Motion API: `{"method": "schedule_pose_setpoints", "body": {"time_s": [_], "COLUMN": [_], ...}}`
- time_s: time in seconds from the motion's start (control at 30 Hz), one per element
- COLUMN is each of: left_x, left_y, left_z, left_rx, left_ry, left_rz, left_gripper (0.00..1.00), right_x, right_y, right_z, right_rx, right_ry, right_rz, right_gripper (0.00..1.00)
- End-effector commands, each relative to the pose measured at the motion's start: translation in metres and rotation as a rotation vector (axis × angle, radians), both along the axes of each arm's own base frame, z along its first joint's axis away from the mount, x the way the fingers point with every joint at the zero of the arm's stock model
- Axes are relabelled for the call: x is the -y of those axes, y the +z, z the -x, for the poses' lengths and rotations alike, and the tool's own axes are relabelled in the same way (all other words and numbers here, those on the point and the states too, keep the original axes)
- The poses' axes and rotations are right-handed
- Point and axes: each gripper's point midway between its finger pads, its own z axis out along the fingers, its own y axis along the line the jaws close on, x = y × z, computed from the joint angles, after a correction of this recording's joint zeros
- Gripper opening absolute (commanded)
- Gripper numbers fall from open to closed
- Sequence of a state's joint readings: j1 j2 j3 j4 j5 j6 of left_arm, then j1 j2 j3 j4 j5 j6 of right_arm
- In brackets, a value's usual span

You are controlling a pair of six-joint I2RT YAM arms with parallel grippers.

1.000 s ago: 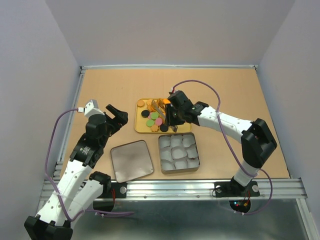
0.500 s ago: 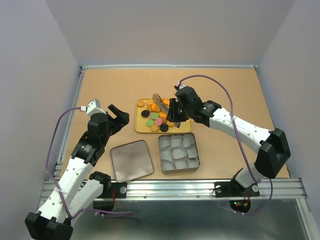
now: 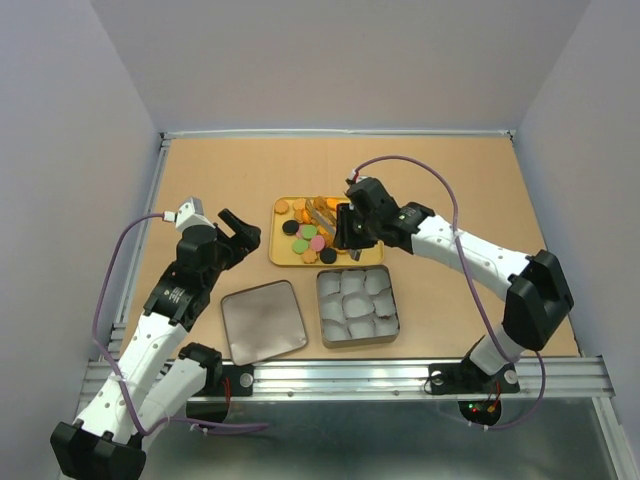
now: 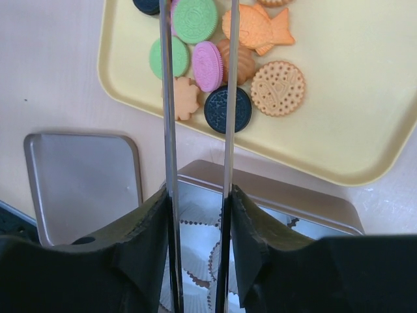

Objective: Pack the cookies

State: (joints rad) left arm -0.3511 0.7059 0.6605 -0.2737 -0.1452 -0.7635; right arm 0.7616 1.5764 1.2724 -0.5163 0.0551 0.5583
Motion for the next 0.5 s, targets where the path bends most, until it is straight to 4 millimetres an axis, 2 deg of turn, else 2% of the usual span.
{"method": "schedule_pose_setpoints", "body": {"time_s": [0.0, 0.47], "left_x": [0.001, 0.001], "left_y": [0.009, -0.001], "left_z": [-0.004, -0.002], "left_rx": [0.038, 0.023], "left_ry": [-0.004, -0.008], "left_rz": [0.008, 0.002], "left_gripper": [0.91, 0.91], "right_x": [-0.002, 0.005], "right_y": [-0.014, -0.044], "right_z": [-0.002, 0.002], "right_rx": [-0.008, -0.063], "right_ry": [-0.011, -0.034], "right_rz": [0.024, 0.078], "right_gripper": [0.45, 0.45]}}
